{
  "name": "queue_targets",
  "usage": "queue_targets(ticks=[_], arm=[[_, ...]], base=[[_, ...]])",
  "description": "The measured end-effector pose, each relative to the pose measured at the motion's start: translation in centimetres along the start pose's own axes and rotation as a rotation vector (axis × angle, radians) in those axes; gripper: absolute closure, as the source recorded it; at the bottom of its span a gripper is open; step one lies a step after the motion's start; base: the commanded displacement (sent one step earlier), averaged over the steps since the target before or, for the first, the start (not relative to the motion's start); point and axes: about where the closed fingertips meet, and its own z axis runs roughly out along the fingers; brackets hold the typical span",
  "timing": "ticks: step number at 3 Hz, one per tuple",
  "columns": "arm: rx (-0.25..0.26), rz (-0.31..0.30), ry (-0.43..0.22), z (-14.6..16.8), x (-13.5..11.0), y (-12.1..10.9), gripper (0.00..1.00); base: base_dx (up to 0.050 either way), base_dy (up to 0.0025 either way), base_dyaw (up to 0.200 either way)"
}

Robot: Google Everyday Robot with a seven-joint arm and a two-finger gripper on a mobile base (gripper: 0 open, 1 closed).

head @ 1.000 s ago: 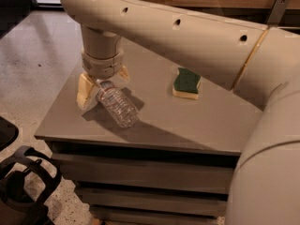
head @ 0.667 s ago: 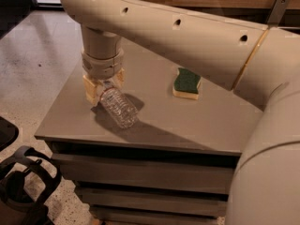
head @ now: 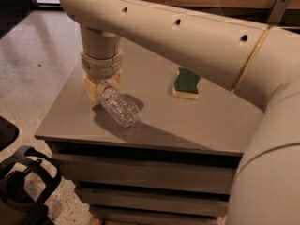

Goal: Place water bottle upright

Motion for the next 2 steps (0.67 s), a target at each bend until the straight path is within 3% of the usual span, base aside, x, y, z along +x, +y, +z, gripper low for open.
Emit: queue_targets(ticks=[1, 2], arm=[[0.000, -0.001, -0.001, 0.01, 0.00, 0.05, 1.00], [0.000, -0.001, -0.001, 0.01, 0.00, 0.05, 1.00]], base=[[0.000, 0.00000, 0.000], [0.000, 0.00000, 0.000]])
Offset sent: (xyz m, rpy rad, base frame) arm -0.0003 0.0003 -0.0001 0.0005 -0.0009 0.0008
